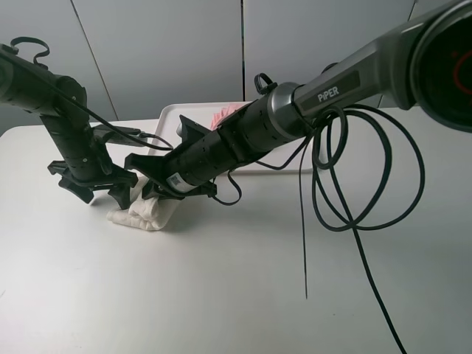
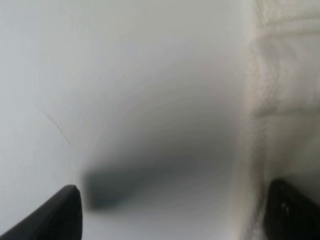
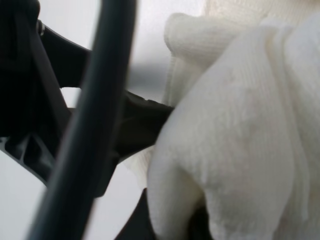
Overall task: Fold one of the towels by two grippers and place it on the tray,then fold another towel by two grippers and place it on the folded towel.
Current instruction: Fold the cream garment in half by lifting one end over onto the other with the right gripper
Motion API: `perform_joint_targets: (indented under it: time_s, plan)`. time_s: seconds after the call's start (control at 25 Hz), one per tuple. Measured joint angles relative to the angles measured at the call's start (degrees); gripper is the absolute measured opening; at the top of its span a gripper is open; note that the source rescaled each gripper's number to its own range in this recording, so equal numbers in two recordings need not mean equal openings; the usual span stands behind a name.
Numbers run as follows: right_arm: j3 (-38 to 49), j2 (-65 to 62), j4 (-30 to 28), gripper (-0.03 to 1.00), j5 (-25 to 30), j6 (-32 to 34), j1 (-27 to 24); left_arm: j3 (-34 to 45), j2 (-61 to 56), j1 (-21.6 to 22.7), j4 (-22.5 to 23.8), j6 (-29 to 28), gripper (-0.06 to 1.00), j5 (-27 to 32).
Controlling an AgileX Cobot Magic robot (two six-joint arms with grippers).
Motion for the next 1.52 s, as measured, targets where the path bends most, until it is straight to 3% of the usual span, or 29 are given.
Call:
perform_joint_targets:
  time_s: [0.36,0.88,1.04,1.2,1.52]
  plan:
    - [0.0,0.0,0.0,0.05,0.0,-0.1,0.0,-0.1,-1.9,0.3,0.7,1.1,0.97,2.2]
    - [0.0,0.0,-1.4,0.06,0.4,0.8,0.0,-12.9,-5.1,1.7,0.6,3.1,0.96,11.6]
    - [0.0,0.0,4.0,0.19,1.6,0.0,0.3,-15.4,-5.1,1.7,0.5,3.9,0.96,12.5]
    - [-0.5,0.0,10.5,0.30,1.2,-5.3,1.8,-17.9,-5.1,1.7,0.5,5.1,0.96,13.9]
    - [-4.6,0.0,12.0,0.70,-3.0,-8.8,5.5,-18.7,-5.1,1.7,0.5,7.0,0.96,15.2]
